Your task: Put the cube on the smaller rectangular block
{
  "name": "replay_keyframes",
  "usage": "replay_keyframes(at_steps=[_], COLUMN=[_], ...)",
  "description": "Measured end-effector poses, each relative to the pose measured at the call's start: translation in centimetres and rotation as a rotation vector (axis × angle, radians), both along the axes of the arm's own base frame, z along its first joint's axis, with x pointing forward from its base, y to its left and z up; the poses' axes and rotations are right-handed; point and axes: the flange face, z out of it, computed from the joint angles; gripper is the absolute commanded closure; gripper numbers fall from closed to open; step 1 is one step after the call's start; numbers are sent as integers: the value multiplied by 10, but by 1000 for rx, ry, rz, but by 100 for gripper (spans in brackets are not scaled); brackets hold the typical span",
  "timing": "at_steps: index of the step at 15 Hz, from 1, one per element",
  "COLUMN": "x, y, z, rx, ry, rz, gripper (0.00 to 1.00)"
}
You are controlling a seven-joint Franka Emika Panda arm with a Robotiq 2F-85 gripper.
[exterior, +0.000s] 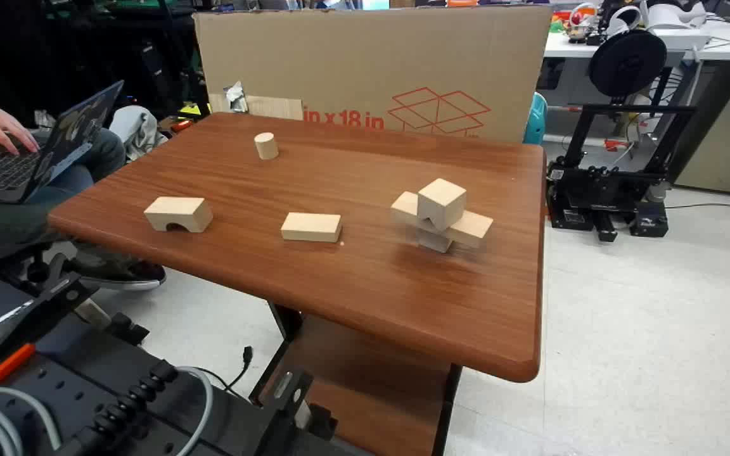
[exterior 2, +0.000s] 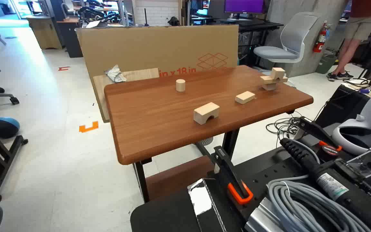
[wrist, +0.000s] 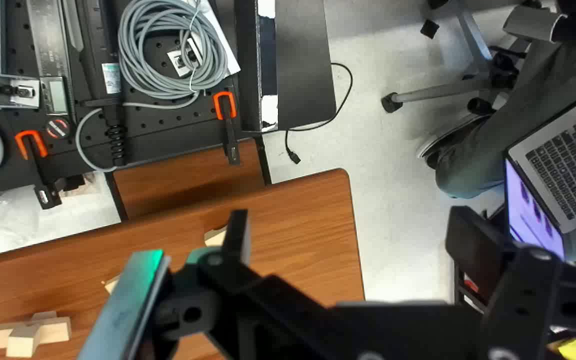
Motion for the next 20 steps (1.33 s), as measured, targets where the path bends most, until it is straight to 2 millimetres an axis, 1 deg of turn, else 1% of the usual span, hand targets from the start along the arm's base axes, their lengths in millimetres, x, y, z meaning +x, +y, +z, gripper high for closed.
replay_keyframes(at_steps=[15, 20], x=[0, 4], y=[-1, -1], z=[-2, 0], rx=[-4, -2], ry=[1, -29], rz=[-4, -14], gripper=[0, 0])
